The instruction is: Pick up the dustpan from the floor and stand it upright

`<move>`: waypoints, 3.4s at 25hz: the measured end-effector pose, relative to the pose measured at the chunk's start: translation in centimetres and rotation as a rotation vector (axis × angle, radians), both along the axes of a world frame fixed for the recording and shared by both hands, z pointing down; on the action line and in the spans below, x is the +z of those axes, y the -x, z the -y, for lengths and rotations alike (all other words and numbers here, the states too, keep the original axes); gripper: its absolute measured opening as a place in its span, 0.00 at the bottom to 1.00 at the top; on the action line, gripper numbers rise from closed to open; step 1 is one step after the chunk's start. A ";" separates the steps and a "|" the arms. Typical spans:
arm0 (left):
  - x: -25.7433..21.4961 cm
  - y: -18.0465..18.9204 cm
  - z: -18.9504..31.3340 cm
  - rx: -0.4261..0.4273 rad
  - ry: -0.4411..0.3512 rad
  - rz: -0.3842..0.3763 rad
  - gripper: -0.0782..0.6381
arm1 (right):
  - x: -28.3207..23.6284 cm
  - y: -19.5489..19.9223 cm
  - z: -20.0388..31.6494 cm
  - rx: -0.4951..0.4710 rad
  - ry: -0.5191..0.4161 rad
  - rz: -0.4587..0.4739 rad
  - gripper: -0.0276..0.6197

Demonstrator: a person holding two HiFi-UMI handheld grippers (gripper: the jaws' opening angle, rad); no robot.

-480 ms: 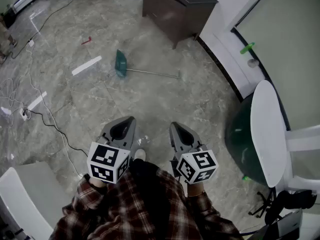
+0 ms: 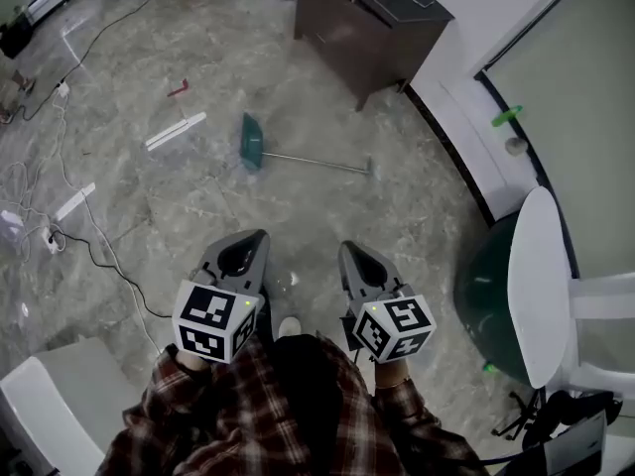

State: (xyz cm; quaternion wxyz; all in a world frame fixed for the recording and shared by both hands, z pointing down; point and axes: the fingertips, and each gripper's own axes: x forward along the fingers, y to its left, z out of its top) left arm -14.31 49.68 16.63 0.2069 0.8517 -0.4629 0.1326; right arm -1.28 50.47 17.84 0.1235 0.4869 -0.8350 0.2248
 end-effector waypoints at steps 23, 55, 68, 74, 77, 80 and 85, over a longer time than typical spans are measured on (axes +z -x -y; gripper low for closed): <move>3.0 4.9 20.3 0.088 0.064 -0.003 0.11 | 3.0 1.4 18.6 0.210 0.068 -0.015 0.06; 7.7 -17.2 42.0 -0.064 0.174 0.023 0.11 | 9.5 -22.0 42.1 0.109 0.246 0.001 0.06; 10.6 -16.5 54.4 0.112 0.192 0.053 0.11 | 12.0 -21.0 53.2 0.345 0.275 0.058 0.06; 13.8 -17.8 57.5 0.126 0.234 0.065 0.11 | 14.5 -22.1 55.2 0.399 0.311 0.055 0.06; 15.5 -19.6 58.2 0.139 0.254 0.072 0.11 | 16.2 -23.4 55.5 0.404 0.340 0.046 0.06; 17.7 -21.1 58.5 0.138 0.271 0.082 0.11 | 18.7 -24.9 55.2 0.411 0.377 0.033 0.06; 22.0 -22.3 59.1 0.108 0.307 0.083 0.11 | 24.1 -26.9 55.7 0.427 0.437 0.050 0.13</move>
